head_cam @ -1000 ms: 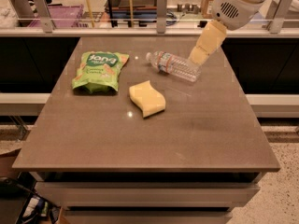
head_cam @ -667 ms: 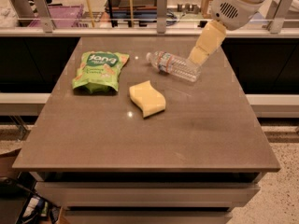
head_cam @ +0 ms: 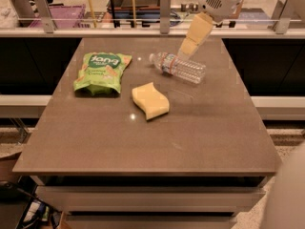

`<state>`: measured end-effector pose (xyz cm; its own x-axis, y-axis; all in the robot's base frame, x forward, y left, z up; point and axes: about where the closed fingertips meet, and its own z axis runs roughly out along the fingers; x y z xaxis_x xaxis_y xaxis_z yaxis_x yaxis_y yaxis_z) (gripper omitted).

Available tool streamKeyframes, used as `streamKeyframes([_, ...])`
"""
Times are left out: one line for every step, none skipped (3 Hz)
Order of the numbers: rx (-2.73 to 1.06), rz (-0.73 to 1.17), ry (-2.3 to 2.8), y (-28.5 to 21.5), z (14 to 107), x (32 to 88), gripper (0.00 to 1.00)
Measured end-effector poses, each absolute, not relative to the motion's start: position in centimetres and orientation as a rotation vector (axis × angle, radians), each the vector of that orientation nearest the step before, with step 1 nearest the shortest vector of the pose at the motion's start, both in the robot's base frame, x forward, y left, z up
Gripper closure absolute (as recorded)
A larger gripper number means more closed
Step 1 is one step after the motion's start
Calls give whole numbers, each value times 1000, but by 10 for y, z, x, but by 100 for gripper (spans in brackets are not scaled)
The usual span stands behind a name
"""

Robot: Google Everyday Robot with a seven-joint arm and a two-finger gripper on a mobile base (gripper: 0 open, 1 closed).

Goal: Place water bottle upright

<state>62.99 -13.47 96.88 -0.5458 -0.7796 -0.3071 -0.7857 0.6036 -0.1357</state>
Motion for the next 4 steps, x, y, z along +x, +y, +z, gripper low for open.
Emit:
streamKeyframes([-1271,34,2529,-124,959,653,0])
streamKeyframes([-1254,33,2554,-117,947,667,0])
streamKeyframes([-1249,21,2587,-111,928,676,0])
streamKeyframes([-1266,10,2619,-106,908,682,0])
